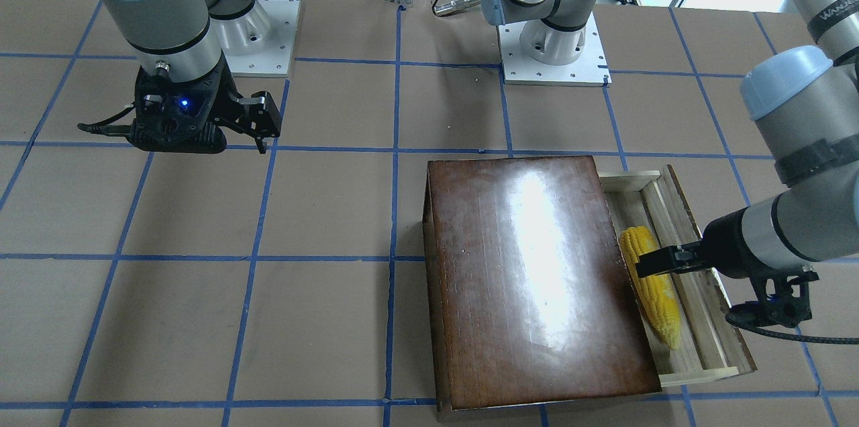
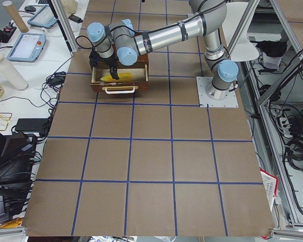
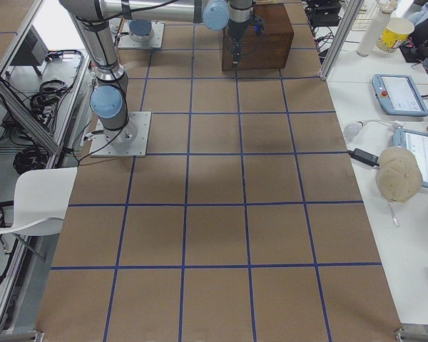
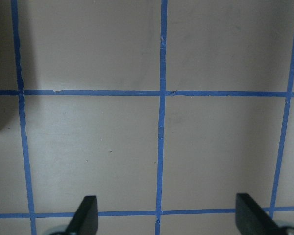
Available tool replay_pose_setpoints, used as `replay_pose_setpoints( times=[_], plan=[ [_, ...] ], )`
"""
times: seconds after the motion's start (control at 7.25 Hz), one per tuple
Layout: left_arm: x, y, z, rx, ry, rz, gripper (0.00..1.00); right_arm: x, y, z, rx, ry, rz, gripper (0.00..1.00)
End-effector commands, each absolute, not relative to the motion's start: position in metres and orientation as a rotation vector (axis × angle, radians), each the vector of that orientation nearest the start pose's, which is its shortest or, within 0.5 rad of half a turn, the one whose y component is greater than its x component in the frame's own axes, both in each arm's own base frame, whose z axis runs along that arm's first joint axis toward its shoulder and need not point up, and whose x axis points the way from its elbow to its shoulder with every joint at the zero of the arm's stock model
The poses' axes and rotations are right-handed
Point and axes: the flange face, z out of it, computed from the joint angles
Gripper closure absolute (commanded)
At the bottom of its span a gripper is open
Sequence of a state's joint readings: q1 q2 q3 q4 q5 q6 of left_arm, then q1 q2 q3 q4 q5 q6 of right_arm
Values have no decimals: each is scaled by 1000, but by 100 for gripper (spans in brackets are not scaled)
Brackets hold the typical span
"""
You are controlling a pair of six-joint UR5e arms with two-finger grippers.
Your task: Open drawer and put corn inside
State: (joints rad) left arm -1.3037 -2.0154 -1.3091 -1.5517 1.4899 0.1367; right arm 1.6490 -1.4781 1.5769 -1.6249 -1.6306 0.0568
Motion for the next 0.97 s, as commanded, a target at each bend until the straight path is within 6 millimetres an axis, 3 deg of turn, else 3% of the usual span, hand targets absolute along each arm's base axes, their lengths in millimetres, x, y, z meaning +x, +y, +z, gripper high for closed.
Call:
replay_pose_setpoints(
  times=[0.0, 0.14, 0.28, 0.55, 0.83],
  plan=[
    [34, -663, 426, -219, 3230, 175, 0, 168, -513, 444, -37, 3203, 65, 0],
    [33, -660, 451, -216, 3228, 171, 0, 168, -513, 444, -36, 3203, 62, 0],
    [9, -652, 469, -159, 3221, 141, 0, 168, -513, 444, -36, 3203, 62, 0],
    [-57, -637, 488, 10, 3177, 111, 0, 168, -513, 443, -36, 3200, 65, 0],
    [-94, -621, 492, 52, 3179, 114, 0, 168, -513, 443, -36, 3200, 67, 0]
  ],
)
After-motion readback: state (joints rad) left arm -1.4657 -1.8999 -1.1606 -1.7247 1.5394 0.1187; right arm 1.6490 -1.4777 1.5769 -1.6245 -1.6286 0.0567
